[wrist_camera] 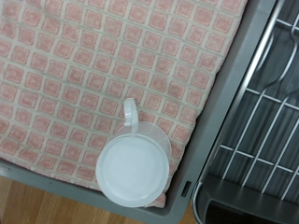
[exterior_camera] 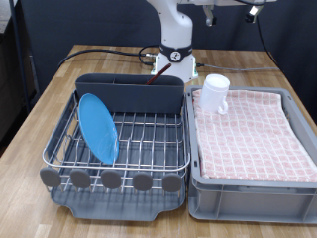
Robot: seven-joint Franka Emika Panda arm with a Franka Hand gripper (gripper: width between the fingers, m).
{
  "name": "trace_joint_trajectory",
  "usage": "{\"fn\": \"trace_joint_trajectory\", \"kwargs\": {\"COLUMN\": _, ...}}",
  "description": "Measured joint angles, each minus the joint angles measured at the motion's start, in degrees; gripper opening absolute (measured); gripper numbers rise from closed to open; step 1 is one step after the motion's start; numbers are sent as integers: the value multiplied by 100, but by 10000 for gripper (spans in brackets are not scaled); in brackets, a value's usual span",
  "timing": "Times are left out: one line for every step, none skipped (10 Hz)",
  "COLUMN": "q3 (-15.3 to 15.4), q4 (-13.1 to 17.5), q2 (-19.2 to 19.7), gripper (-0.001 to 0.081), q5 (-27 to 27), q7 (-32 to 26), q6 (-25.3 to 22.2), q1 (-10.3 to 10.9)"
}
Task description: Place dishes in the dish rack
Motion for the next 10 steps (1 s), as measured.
{"fn": "trace_joint_trajectory", "kwargs": {"q3": 46, "q4": 39, "q2": -2, "gripper": 802, "q5": 69, "q7": 63, "q6": -138, "q1": 31}}
{"fn": "trace_joint_trajectory", "kwargs": {"q3": 92, "q4": 82, "q2": -4, "gripper": 802, "q5": 114, "q7": 95, "q6": -240, "q1": 56}}
{"fn": "trace_joint_trajectory", "kwargs": {"q3": 141, "q4": 113, "q2": -4, "gripper": 802, "q5": 121, "q7": 104, "q6": -278, "q1": 76}}
{"fn": "trace_joint_trajectory", "kwargs": {"q3": 184, "q4": 141, "q2": 6, "gripper": 802, "q5": 127, "q7": 130, "q6": -355, "q1": 88}}
{"fn": "trace_joint_trajectory", "kwargs": {"q3": 215, "q4": 182, "q2": 41, "gripper": 802, "q5": 131, "q7": 182, "q6": -466, "q1": 89}}
{"fn": "trace_joint_trajectory", "kwargs": {"q3": 224, "q4": 232, "q2": 118, "gripper": 802, "q5": 132, "q7": 244, "q6": -585, "q1": 89}}
{"fn": "trace_joint_trajectory", "kwargs": {"q3": 226, "q4": 272, "q2": 236, "gripper": 802, "q5": 128, "q7": 271, "q6": -624, "q1": 89}}
{"fn": "trace_joint_trajectory", "kwargs": {"q3": 229, "q4": 302, "q2": 375, "gripper": 802, "q5": 102, "q7": 277, "q6": -624, "q1": 89}}
{"fn": "trace_joint_trajectory", "kwargs": {"q3": 233, "q4": 331, "q2": 519, "gripper": 802, "q5": 84, "q7": 277, "q6": -590, "q1": 89}}
{"fn": "trace_joint_trajectory", "kwargs": {"q3": 244, "q4": 342, "q2": 664, "gripper": 802, "q5": 82, "q7": 274, "q6": -531, "q1": 89}}
